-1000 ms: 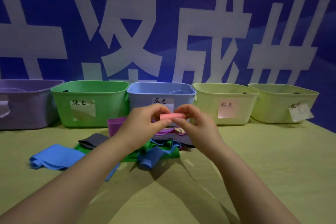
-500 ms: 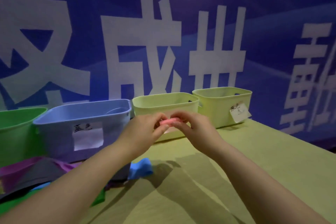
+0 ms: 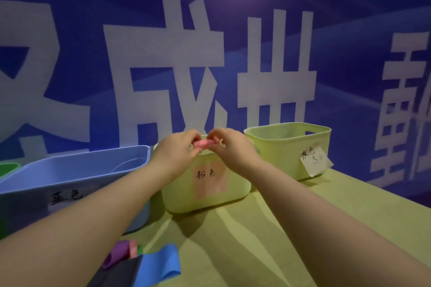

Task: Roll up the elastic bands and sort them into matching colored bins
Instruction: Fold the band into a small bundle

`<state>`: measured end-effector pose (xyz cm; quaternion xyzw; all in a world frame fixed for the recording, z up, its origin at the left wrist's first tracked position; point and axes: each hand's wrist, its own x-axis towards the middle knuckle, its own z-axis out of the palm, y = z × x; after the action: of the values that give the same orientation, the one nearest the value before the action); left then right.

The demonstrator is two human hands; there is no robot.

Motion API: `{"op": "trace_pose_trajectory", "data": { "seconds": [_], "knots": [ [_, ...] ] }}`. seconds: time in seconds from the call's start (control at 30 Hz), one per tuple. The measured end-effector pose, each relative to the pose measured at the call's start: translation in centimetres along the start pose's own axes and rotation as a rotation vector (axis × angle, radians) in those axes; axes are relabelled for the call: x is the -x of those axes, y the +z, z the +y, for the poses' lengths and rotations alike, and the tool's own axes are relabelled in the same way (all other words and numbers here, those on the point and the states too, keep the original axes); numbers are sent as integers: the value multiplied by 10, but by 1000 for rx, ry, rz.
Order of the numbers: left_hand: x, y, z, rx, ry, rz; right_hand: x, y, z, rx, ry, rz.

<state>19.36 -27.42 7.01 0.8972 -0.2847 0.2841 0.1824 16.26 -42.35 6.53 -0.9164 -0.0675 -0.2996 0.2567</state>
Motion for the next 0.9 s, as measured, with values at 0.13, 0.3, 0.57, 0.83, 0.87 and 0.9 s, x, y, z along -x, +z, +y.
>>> {"op": "trace_pose_trajectory", "data": {
  "seconds": [0.13,0.3,0.57,0.83,0.87,0.9],
  "knots": [
    [0,4,-6,43,-42,-23,-6,9,4,64,63,-26],
    [15,-8,-1,74,30,44,8,2,-4,112,63,31],
    [65,-45,20,129,159,111,65,-4,-51,-27,4,73],
    [168,-95,3,218,23,159,141,7,-133,-235,-74,8],
    [183,-101,-1,231,2,167,151,11,-144,-256,-87,-7],
    [197,-108,-6,237,-13,175,159,17,-156,-268,-101,-21]
  ]
}}
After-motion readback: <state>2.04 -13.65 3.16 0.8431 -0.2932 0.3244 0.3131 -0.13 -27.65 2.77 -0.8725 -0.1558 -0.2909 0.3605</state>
